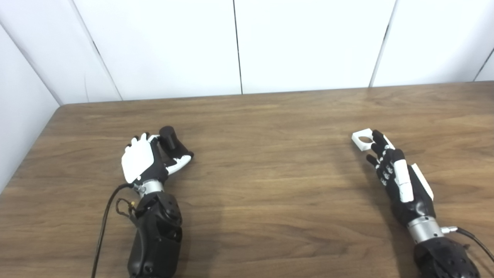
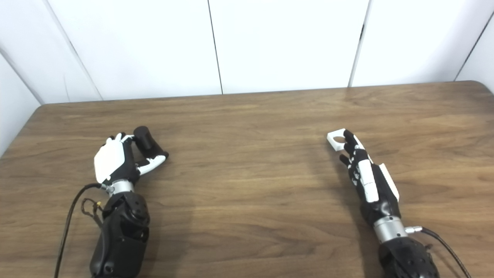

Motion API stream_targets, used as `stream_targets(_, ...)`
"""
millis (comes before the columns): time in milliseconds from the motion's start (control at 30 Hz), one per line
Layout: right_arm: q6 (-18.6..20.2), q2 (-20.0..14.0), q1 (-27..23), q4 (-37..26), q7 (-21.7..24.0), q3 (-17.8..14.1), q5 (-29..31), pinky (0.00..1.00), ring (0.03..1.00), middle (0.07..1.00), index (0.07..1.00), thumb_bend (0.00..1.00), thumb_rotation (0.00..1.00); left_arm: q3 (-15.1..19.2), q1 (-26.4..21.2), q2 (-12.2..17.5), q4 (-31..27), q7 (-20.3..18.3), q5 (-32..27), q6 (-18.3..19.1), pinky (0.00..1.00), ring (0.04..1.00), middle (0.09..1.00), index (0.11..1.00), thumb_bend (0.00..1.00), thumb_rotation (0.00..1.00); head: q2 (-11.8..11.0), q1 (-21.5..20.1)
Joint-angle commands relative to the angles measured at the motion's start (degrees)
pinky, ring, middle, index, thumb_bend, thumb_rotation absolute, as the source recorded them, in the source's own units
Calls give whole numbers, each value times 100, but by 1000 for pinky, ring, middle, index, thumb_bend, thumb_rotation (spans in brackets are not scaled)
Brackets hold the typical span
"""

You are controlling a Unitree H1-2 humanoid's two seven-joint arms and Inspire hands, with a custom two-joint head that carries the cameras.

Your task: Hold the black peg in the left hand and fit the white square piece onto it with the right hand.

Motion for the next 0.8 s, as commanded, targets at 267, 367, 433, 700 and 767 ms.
stream_targets(267, 0, -9, 36, -26, 11, -20, 80, 951, 1000, 1000, 955, 659, 1000, -34, -57, 144, -332, -23, 21, -9, 1000, 1000, 930, 665, 756, 304, 26, 25)
stream_targets(367, -24, -25, 17, 4, 31, -32, 106, 957, 1000, 1000, 955, 667, 1000, -69, -44, 169, -329, 7, -41, -12, 1000, 1000, 927, 657, 750, 283, 30, 35)
stream_targets(433, -34, -43, 14, 13, 48, -30, 107, 960, 1000, 1000, 957, 668, 1000, -76, -41, 174, -330, 30, -112, -14, 1000, 1000, 928, 654, 746, 273, 34, 39)
stream_targets(700, -57, -81, 7, 30, 83, -37, 182, 971, 1000, 1000, 959, 664, 1000, -158, -25, 200, -318, 151, -268, -18, 1000, 1000, 929, 641, 740, 260, 49, 44)
stream_targets(767, -36, -96, 8, 22, 89, -32, 204, 973, 1000, 1000, 960, 662, 1000, -182, -11, 208, -327, 159, -303, -20, 1000, 1000, 930, 638, 739, 257, 53, 49)
